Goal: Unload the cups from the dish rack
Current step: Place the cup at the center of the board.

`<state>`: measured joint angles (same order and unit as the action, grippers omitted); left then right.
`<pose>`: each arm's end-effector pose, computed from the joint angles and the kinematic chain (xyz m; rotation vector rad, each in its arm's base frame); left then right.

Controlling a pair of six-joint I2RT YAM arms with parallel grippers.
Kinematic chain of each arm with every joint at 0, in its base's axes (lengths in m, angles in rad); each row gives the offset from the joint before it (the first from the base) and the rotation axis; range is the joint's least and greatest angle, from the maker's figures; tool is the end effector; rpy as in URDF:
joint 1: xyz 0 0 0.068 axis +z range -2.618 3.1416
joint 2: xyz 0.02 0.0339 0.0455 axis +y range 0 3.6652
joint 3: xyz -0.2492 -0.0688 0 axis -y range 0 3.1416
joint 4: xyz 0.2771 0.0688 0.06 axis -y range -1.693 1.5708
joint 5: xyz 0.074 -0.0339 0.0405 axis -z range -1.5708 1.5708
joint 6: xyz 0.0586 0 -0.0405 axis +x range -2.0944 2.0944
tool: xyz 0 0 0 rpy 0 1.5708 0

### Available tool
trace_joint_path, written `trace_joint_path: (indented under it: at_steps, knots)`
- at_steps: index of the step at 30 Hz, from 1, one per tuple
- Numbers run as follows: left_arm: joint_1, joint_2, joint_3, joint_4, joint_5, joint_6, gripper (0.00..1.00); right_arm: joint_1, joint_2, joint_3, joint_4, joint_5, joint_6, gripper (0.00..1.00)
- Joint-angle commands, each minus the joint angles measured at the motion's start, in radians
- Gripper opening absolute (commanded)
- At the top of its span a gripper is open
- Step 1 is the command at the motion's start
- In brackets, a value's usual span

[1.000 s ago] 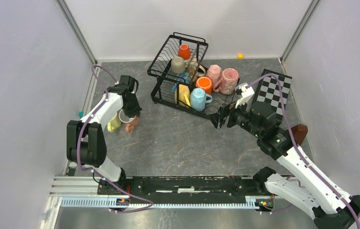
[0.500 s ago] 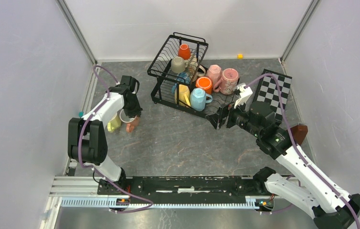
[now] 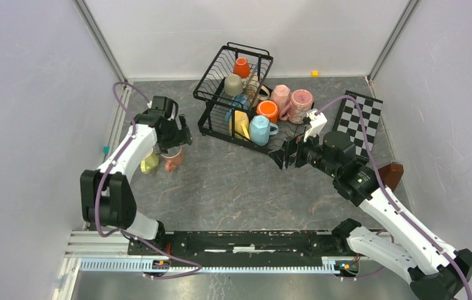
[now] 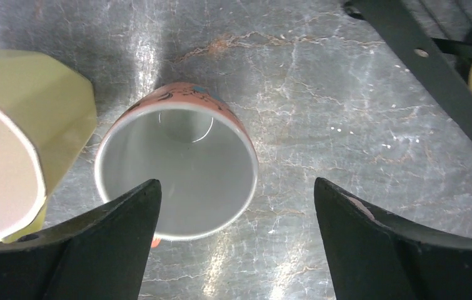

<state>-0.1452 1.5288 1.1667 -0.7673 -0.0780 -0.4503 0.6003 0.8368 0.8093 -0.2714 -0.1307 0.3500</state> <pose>0.3435 -0.0456 0.2007 -0.4330 2.6613 -0.0769 0.2085 0.1520 0.3120 -0.3350 1.9121 0.7677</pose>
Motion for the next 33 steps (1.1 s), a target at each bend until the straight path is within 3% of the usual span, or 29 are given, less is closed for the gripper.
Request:
trace_joint_path:
  at_steps: [1, 9, 17, 22, 33]
  knots:
    - [0.002, -0.119, 0.032, -0.009, 0.015, 0.047, 1.0, 0.001, 0.006, 0.024, 0.017, 0.001, -0.017, 0.98]
    - [-0.011, -0.297, -0.006, -0.039, 0.073, 0.043, 1.0, 0.0, 0.021, 0.036, 0.011, 0.013, -0.024, 0.98]
    - [-0.044, -0.541, -0.103, 0.044, 0.365, 0.006, 1.0, 0.001, 0.054, 0.06, -0.016, 0.077, -0.059, 0.98]
    - [-0.099, -0.647, -0.135, 0.078, 0.454, -0.031, 1.0, -0.002, 0.083, 0.066, -0.019, 0.124, -0.079, 0.98]
    - [-0.291, -0.743, -0.189, 0.155, 0.448, -0.108, 1.0, -0.041, 0.253, 0.147, 0.011, 0.303, -0.059, 0.98]
